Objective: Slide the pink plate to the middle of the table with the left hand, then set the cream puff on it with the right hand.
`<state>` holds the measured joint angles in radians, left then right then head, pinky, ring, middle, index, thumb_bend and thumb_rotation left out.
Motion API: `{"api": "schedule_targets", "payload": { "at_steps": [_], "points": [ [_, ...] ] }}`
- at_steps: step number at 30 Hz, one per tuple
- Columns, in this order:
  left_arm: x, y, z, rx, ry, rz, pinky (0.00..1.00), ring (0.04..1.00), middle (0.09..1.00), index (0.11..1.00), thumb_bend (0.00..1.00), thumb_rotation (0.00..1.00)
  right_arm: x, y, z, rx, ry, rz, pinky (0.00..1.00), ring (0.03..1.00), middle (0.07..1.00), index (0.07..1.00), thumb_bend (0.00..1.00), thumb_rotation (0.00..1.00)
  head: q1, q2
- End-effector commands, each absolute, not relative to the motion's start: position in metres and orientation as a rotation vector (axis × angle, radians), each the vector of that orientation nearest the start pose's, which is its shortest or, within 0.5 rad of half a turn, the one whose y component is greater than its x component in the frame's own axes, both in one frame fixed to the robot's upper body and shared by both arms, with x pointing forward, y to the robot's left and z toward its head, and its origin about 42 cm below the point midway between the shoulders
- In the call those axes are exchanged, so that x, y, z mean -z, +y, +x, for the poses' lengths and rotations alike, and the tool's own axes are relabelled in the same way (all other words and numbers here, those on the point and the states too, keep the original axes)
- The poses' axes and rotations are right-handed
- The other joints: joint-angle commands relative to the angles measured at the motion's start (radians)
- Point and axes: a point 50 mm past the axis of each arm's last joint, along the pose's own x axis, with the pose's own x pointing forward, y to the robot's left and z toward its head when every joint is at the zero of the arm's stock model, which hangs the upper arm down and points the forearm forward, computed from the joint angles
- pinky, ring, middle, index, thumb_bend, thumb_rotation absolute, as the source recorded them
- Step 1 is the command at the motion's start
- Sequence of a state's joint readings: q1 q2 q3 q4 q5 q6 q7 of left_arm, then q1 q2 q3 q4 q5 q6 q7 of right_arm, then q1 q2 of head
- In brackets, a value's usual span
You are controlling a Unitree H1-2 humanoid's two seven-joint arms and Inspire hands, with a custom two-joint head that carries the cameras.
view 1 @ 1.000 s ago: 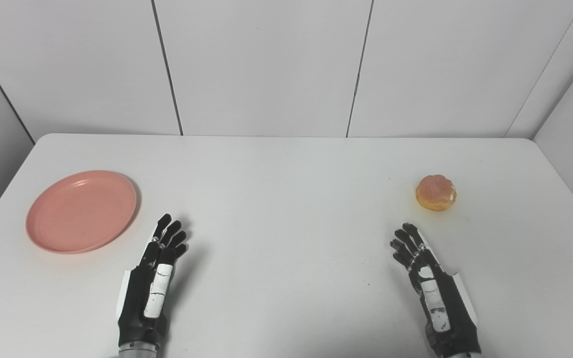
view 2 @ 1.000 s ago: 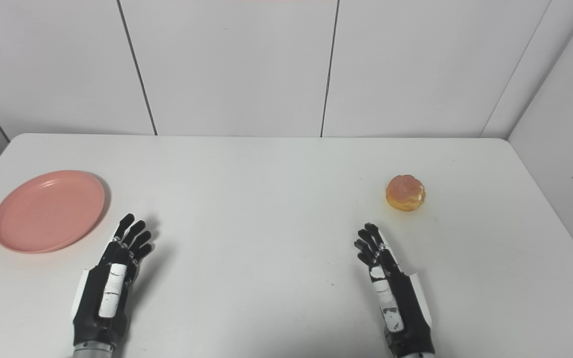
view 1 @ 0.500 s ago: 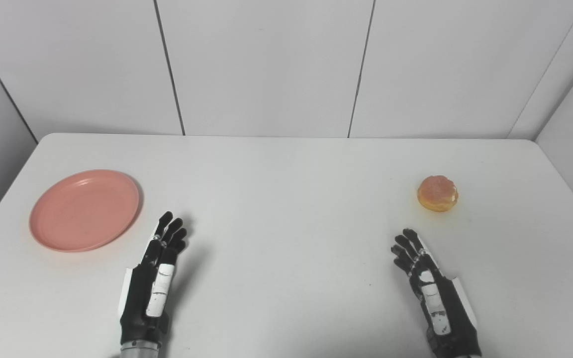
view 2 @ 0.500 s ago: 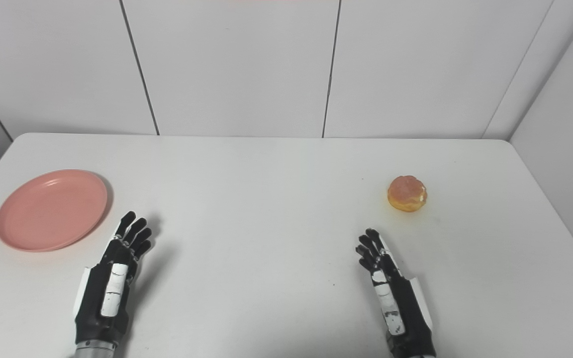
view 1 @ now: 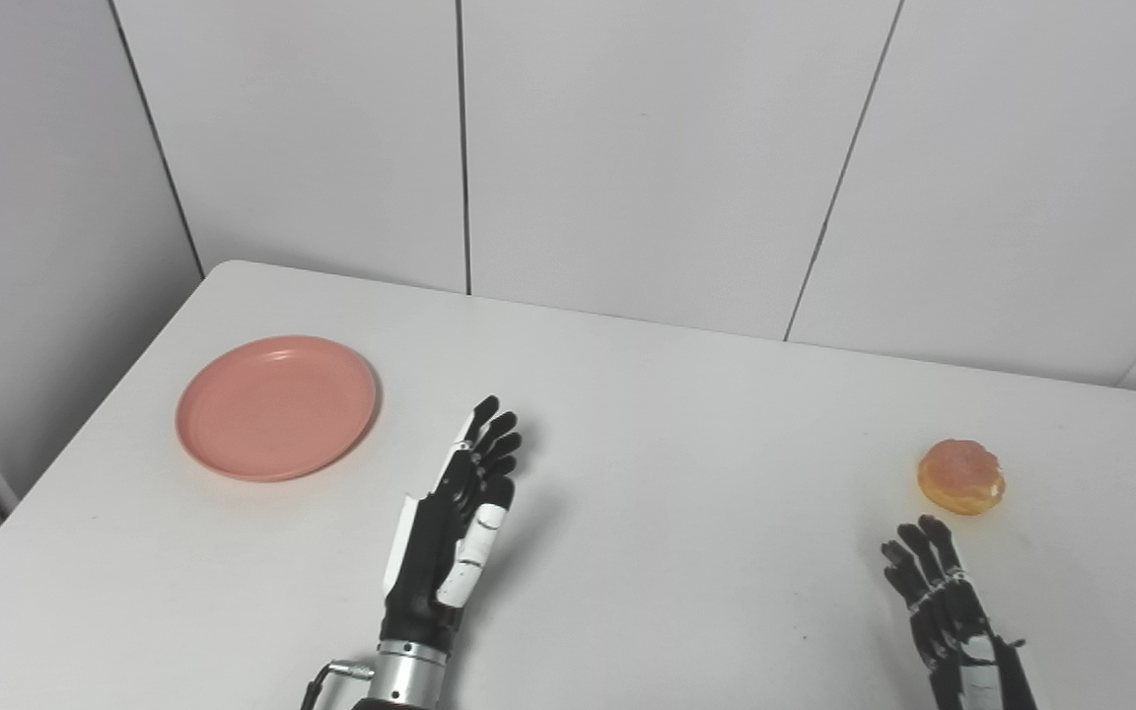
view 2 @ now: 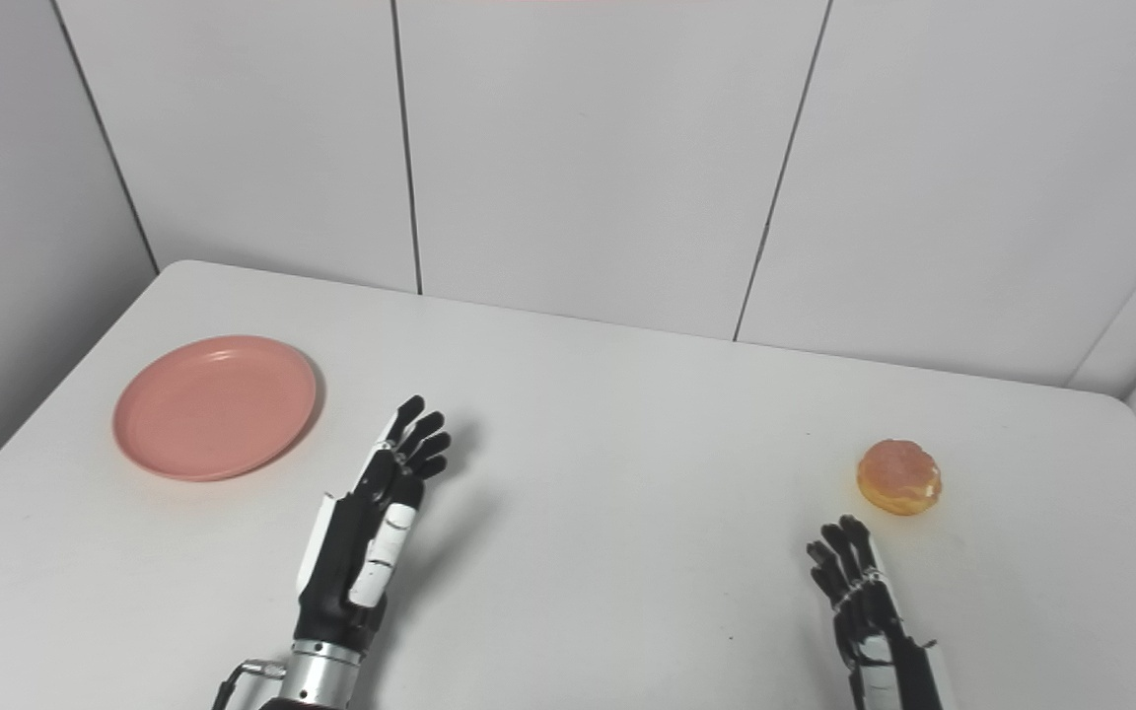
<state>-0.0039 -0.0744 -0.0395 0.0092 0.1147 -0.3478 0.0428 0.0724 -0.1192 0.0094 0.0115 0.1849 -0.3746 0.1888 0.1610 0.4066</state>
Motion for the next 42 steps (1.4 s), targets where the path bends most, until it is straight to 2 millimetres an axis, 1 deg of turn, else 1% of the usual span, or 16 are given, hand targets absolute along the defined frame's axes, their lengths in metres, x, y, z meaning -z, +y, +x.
{"api": "schedule_targets", "payload": {
  "at_steps": [1,2,3,7,12,16,18,23,28,31,32,34,36,39,40,42],
  "points": [
    [-0.08,0.171,0.263,-0.015,-0.224,0.018,0.85,0.871,0.897,0.901,0.61,0.85,-0.071,-0.276,0.249,-0.135,-0.204,-0.012,0.99,0.948,0.967,0.977,0.89,1.0,0.004,-0.002],
    [-0.079,0.169,0.264,-0.017,-0.223,0.015,0.85,0.872,0.896,0.897,0.61,0.84,-0.069,-0.277,0.251,-0.138,-0.201,-0.01,0.99,0.95,0.969,0.979,0.89,1.0,0.016,-0.018],
    [-0.078,0.168,0.264,-0.018,-0.223,0.012,0.85,0.872,0.895,0.896,0.61,0.84,-0.068,-0.278,0.251,-0.139,-0.199,-0.01,0.99,0.95,0.97,0.98,0.89,1.0,0.016,-0.018],
    [-0.072,0.164,0.266,-0.024,-0.224,0.008,0.84,0.873,0.89,0.887,0.61,0.82,-0.064,-0.279,0.254,-0.136,-0.19,-0.007,1.0,0.953,0.972,0.985,0.9,1.0,0.037,-0.053],
    [-0.067,0.162,0.269,-0.022,-0.229,0.009,0.83,0.868,0.886,0.88,0.6,0.81,-0.06,-0.28,0.255,-0.137,-0.183,-0.01,1.0,0.954,0.975,0.996,0.92,1.0,0.039,-0.07],
    [-0.066,0.163,0.27,-0.019,-0.224,0.019,0.82,0.863,0.882,0.875,0.62,0.83,-0.058,-0.279,0.255,-0.137,-0.174,-0.008,1.0,0.95,0.972,0.991,0.92,1.0,0.044,-0.091],
    [-0.064,0.163,0.27,-0.02,-0.227,0.018,0.81,0.856,0.876,0.866,0.63,0.81,-0.057,-0.278,0.255,-0.136,-0.172,-0.007,1.0,0.95,0.971,0.989,0.93,1.0,0.047,-0.099],
    [-0.063,0.164,0.27,-0.023,-0.229,0.017,0.8,0.847,0.867,0.854,0.65,0.79,-0.056,-0.277,0.254,-0.137,-0.16,-0.007,1.0,0.953,0.97,0.989,0.95,1.0,0.046,-0.101],
    [-0.07,0.163,0.269,-0.022,-0.243,0.002,0.81,0.854,0.879,0.867,0.65,0.82,-0.055,-0.276,0.251,-0.131,-0.111,-0.013,1.0,0.953,0.974,0.994,0.92,1.0,0.045,-0.101],
    [-0.081,0.165,0.272,-0.03,-0.285,-0.034,0.83,0.869,0.892,0.875,0.63,0.81,-0.056,-0.275,0.249,-0.124,-0.105,0.0,1.0,0.956,0.977,0.999,0.9,1.0,0.045,-0.095],
    [-0.084,0.166,0.274,-0.032,-0.296,-0.046,0.85,0.876,0.896,0.876,0.65,0.81,-0.057,-0.275,0.249,-0.122,-0.104,0.002,1.0,0.956,0.978,1.0,0.9,1.0,0.045,-0.094],
    [-0.099,0.172,0.278,-0.044,-0.339,-0.074,0.86,0.875,0.892,0.875,0.69,0.8,-0.057,-0.274,0.248,-0.122,-0.103,0.005,1.0,0.956,0.976,0.999,0.89,1.0,0.042,-0.09],
    [-0.118,0.178,0.285,-0.065,-0.389,-0.105,0.84,0.855,0.878,0.854,0.76,0.79,-0.057,-0.273,0.248,-0.12,-0.098,0.008,0.99,0.954,0.968,0.989,0.89,1.0,0.039,-0.089],
    [-0.14,0.187,0.294,-0.079,-0.454,-0.109,0.82,0.84,0.869,0.844,0.79,0.81,-0.057,-0.271,0.247,-0.12,-0.098,0.009,0.99,0.951,0.965,0.985,0.89,1.0,0.038,-0.09],
    [-0.156,0.193,0.299,-0.076,-0.496,-0.086,0.81,0.834,0.867,0.842,0.8,0.81,-0.057,-0.271,0.247,-0.12,-0.096,0.007,0.99,0.95,0.965,0.984,0.89,1.0,0.038,-0.091],
    [-0.18,0.204,0.306,-0.076,-0.557,-0.045,0.81,0.842,0.882,0.852,0.85,0.88,-0.057,-0.27,0.246,-0.118,-0.094,0.005,0.98,0.939,0.956,0.974,0.92,1.0,0.037,-0.091]
  ]
}}
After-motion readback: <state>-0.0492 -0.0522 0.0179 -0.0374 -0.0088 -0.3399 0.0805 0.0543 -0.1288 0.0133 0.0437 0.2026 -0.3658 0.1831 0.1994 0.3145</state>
